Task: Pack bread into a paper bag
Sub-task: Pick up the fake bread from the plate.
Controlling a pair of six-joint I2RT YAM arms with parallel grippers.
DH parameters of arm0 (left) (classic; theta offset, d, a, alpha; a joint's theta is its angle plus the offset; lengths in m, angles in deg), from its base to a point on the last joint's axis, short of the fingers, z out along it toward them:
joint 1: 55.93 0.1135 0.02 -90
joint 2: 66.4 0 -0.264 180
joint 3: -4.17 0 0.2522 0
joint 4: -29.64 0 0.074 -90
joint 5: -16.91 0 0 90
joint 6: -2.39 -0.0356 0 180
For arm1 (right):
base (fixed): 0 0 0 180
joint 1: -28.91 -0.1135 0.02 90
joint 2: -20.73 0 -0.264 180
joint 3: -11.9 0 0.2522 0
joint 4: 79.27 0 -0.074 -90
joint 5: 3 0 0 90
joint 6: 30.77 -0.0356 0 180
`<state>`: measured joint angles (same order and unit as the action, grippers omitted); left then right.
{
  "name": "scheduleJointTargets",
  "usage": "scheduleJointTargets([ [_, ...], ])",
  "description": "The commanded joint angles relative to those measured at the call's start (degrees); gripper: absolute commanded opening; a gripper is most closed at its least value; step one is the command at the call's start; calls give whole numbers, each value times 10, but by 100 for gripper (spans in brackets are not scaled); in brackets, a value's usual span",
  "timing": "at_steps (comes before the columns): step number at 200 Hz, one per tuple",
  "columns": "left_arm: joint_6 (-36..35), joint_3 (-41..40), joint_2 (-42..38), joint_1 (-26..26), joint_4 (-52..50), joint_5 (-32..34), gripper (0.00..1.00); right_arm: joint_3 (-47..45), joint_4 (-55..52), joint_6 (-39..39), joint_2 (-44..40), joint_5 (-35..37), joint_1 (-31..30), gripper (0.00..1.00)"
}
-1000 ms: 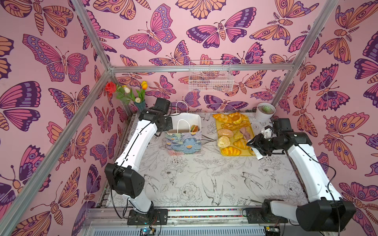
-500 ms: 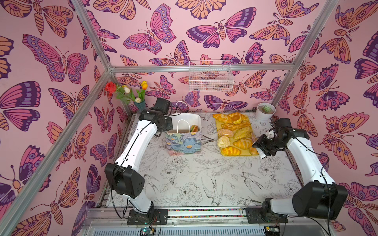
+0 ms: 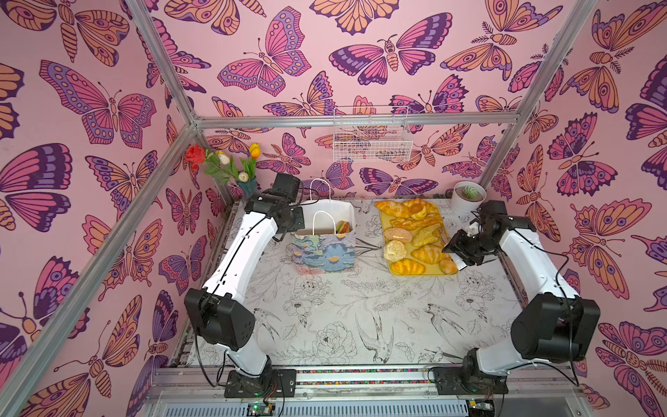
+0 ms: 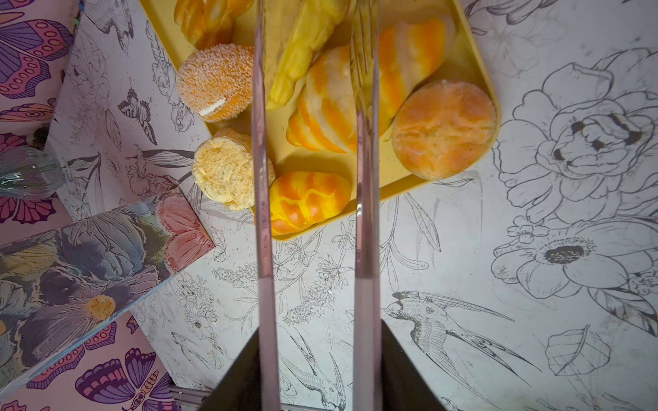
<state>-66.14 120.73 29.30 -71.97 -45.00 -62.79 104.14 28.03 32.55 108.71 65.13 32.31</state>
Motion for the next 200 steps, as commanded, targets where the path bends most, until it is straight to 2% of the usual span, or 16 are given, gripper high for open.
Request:
scheduleJointTargets([
  [1, -5, -3, -6, 4, -3, 4, 11, 15, 9, 13, 13, 4, 6, 45],
  [91, -7, -3, -6, 4, -3, 10, 11, 44, 23, 22, 80, -9, 11, 45],
  [200, -6, -5, -9, 5, -3, 10, 12, 49, 33, 31, 115, -31, 11, 46],
])
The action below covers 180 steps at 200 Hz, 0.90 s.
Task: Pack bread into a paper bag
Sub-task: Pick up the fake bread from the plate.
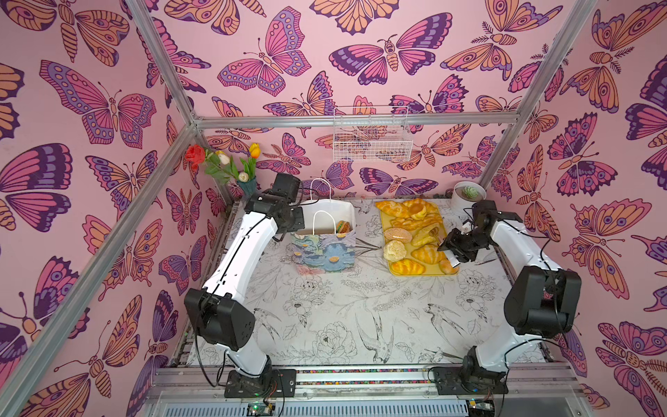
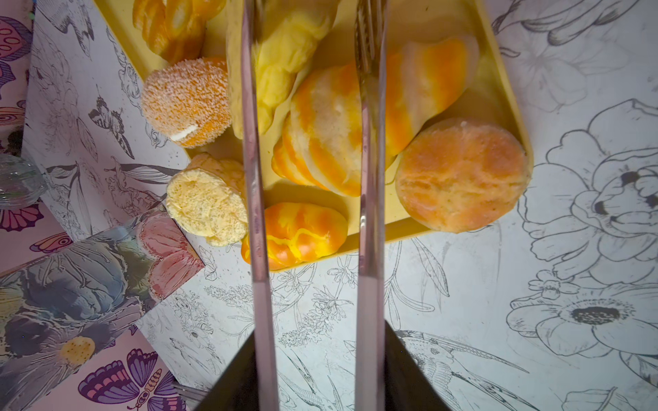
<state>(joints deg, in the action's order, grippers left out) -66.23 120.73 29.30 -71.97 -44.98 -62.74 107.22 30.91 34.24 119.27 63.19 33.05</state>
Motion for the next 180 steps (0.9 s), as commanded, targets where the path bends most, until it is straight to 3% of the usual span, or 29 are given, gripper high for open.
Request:
scheduleJointTargets([
  [1, -6, -4, -9, 4, -3, 10, 12, 18, 4, 14, 9, -11, 4, 46],
  [82, -7, -5, -10, 5, -3, 13, 12, 22, 2, 13, 16, -27, 4, 21],
  [126, -6, -5, -12, 5, -3, 11, 12, 18, -16, 13, -35, -39, 3, 17],
  [180, -9, 3, -5, 6, -4, 11, 12, 10, -43, 11, -182, -118, -8, 18],
])
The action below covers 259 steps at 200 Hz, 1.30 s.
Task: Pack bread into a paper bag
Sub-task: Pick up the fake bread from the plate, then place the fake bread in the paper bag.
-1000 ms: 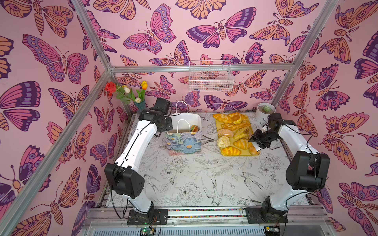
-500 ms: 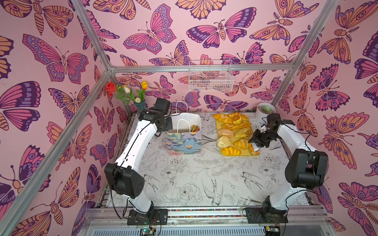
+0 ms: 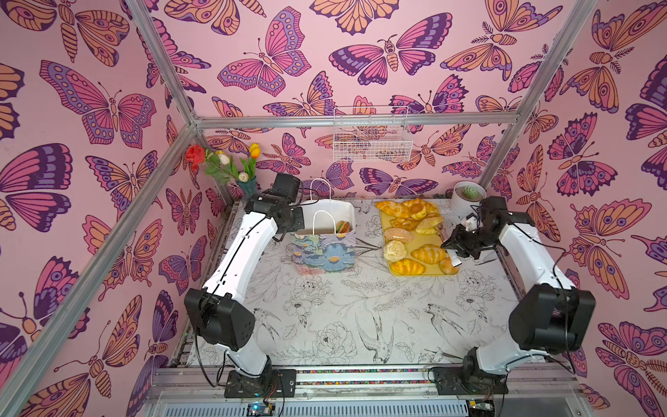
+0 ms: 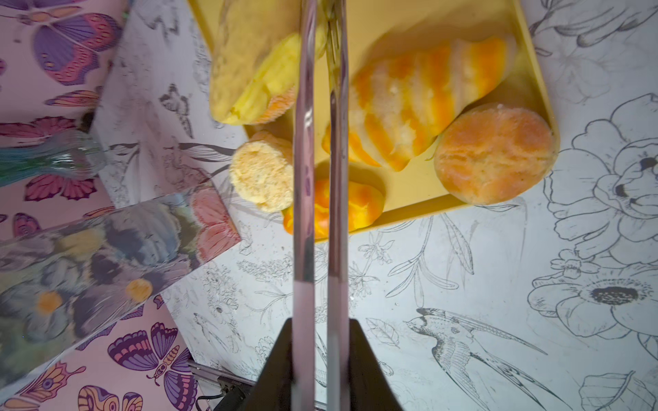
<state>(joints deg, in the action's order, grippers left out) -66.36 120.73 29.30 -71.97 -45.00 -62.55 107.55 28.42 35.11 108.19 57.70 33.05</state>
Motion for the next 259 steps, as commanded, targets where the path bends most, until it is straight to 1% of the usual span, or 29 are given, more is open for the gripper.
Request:
scheduleJointTargets([
  [1, -8, 4, -5, 6, -3, 9, 12, 7, -18, 2, -74, -65, -9, 18],
  [15, -8, 8, -5, 5, -3, 8, 12, 16, -19, 1, -109, -81, -30, 18],
  [20, -8, 8, -5, 6, -3, 8, 12, 18, -18, 0, -118, -102, -40, 19],
  [37, -7, 14, -4, 6, -3, 11, 13, 29, -10, -5, -139, -119, -92, 20],
  [69, -4, 21, -8, 6, -3, 9, 14, 79, 2, -16, -136, -107, -217, 20],
  [90, -1, 22, -11, 6, -3, 6, 14, 99, 30, -35, -120, -114, -271, 21],
  [100, -1, 22, -12, 5, -4, 5, 14, 102, 44, -44, -111, -126, -281, 21],
  [128, 1, 22, -15, 5, -3, 4, 14, 109, 65, -54, -90, -130, -307, 22],
  [154, 2, 20, -15, 6, -3, 2, 14, 135, 58, -42, -62, -125, -338, 24],
  [183, 2, 20, -15, 6, -3, 2, 14, 178, 35, -22, -23, -121, -358, 26],
  [207, 2, 14, -19, 6, -3, 4, 14, 197, 27, -16, -7, -112, -365, 33],
  [228, 1, 11, -20, 6, -3, 6, 14, 195, 28, -18, -6, -106, -366, 43],
  [259, 1, 8, -19, 5, -3, 5, 14, 191, 26, -16, -14, -98, -365, 47],
])
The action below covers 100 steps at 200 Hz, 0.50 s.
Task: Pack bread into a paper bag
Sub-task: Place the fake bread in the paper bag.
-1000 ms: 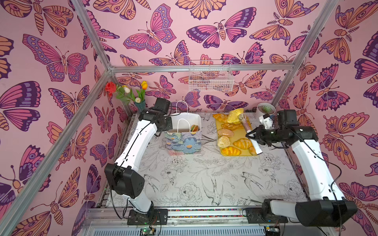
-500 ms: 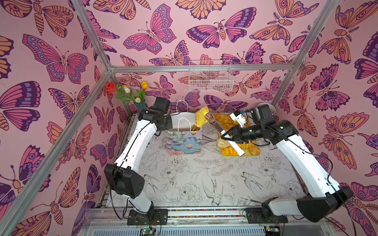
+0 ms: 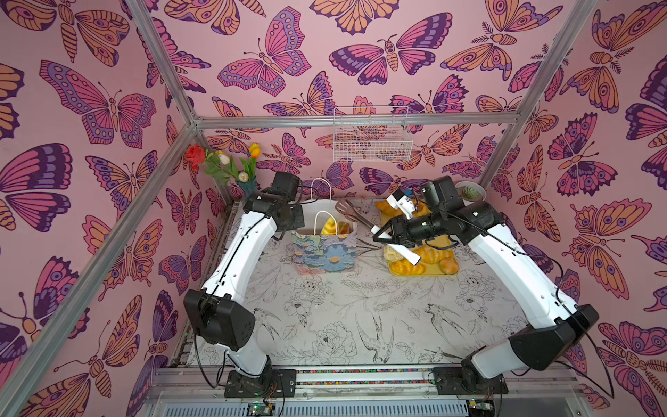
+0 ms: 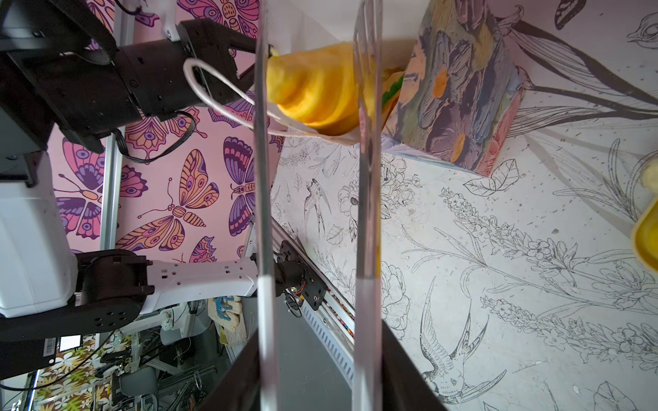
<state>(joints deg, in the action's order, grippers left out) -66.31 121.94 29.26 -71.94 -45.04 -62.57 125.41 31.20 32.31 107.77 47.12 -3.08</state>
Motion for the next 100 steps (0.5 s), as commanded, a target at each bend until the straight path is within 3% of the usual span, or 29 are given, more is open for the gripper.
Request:
scheduleJointTargets([
  [1, 1, -3, -18, 5, -2, 6, 14, 12, -3, 12, -10, 9, -4, 47],
  [60, 0, -10, -24, 5, -2, 9, 14, 19, -21, 17, -40, 66, 1, 46],
  [100, -2, -15, -28, 5, -3, 13, 14, 36, -43, 17, -81, 70, 64, 45],
])
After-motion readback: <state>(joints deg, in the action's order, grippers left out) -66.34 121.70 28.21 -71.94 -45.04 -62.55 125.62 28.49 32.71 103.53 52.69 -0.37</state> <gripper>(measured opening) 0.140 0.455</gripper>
